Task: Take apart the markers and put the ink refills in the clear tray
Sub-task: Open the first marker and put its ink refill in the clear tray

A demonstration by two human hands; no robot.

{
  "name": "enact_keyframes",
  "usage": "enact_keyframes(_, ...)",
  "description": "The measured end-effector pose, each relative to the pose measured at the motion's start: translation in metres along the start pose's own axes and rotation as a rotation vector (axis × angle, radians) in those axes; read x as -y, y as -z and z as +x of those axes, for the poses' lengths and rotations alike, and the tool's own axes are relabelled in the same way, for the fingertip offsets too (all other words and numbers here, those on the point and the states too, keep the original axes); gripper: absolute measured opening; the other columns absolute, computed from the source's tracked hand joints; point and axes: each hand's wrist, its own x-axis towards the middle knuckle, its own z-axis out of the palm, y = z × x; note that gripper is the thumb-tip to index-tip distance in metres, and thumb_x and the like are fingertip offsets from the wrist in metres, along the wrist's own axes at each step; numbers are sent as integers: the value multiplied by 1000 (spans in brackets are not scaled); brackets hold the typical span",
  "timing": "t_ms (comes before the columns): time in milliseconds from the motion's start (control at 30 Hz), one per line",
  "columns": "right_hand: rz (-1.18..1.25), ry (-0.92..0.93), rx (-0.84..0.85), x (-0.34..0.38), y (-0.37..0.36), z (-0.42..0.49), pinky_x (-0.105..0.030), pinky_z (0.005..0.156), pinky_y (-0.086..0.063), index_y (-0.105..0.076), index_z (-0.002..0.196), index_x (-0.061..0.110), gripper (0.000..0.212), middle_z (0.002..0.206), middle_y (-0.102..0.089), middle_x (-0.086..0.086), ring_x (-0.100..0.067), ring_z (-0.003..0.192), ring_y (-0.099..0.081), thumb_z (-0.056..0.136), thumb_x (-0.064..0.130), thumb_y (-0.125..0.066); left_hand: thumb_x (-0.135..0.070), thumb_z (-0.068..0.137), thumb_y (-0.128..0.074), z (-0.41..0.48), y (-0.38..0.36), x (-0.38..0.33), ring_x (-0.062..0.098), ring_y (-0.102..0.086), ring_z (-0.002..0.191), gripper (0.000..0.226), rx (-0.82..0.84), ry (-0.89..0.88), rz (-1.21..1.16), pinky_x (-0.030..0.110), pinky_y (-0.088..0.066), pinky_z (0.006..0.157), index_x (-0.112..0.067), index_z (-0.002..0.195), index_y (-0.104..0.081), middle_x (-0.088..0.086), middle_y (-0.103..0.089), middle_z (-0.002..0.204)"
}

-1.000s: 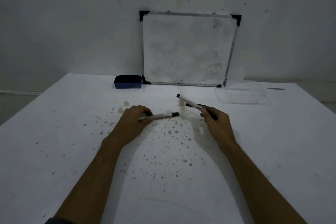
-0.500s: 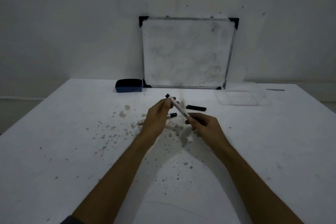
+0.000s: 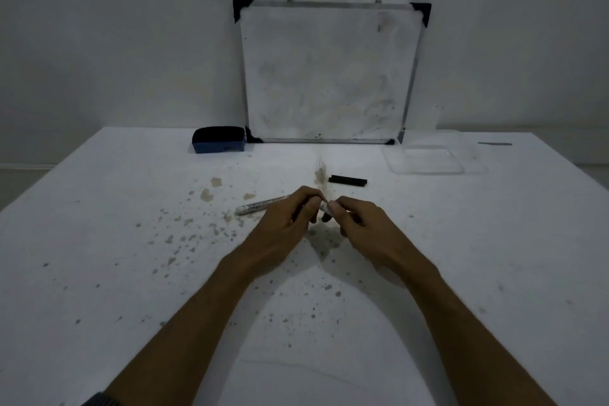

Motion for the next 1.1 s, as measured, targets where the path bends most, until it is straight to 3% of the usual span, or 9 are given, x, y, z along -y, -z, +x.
enact_keyframes(167,136,-8,117,-7,6,-3,-20,50,-43,-76,93,32,40,54,-56,13,-1,47,-48,104,53,-45,-39,113,-32,3,-9,4,2,-49,67,29,33,-77,207,15,-36,63,-41,88,-48,-25,-53,79)
enact_keyframes(300,-277,164,-121,-13,5,1,-20,53,-34,-77,97,31,33,57,-52,20,0,48,-48,103,50,-50,-54,110,-35,4,-16,-3,-3,-49,60,40,-28,119,-21,10,-39,62,-47,74,-52,-23,-54,67)
enact_keyframes(367,-316,181,-155,-14,5,2,-19,53,-31,-75,97,33,31,59,-54,20,1,50,-49,102,50,-50,-59,108,-34,3,-15,-4,-3,-48,60,41,-17,149,-27,11,-40,61,-44,74,-52,-22,-54,67)
enact_keyframes(500,-240,135,30,-17,1,4,-27,58,-41,-63,76,39,33,62,-57,17,-3,58,-55,106,43,-47,-52,111,-28,-1,-11,6,13,-55,73,38,43,33,193,28,-44,65,-31,89,-50,-5,-57,79)
enact_keyframes(567,-173,105,67,-14,-1,4,-29,62,-48,-61,74,41,37,62,-60,16,-7,60,-59,107,39,-45,-45,112,-28,-2,-10,8,14,-54,76,38,62,-11,235,25,-43,66,-23,92,-52,-3,-56,80)
enact_keyframes(700,-231,84,29,-14,-7,3,-29,64,-49,-70,84,34,35,69,-65,15,-7,64,-62,106,44,-45,-37,113,-32,1,-9,6,10,-55,76,43,10,-3,441,28,-43,73,-19,102,-69,-6,-63,81)
enact_keyframes(800,-390,116,-150,-17,1,5,-22,62,-47,-72,103,31,36,84,-69,15,-8,70,-64,99,58,-49,-44,113,-29,3,-3,4,17,-61,64,56,-81,144,390,36,-48,62,-15,91,-71,-5,-63,68)
enact_keyframes(867,-365,95,-220,-22,15,6,-16,59,-41,-70,106,33,37,86,-67,16,-7,72,-63,98,62,-49,-42,113,-31,1,3,7,8,-56,57,53,-128,186,337,31,-43,55,-10,100,-72,-8,-58,63)
enact_keyframes(1100,-218,33,-193,-37,18,9,-17,67,-41,-71,120,23,28,104,-74,3,-11,84,-65,102,39,-57,-45,104,-57,1,-3,8,14,-68,74,29,-109,-43,615,31,-56,67,-22,99,-74,-4,-76,84)
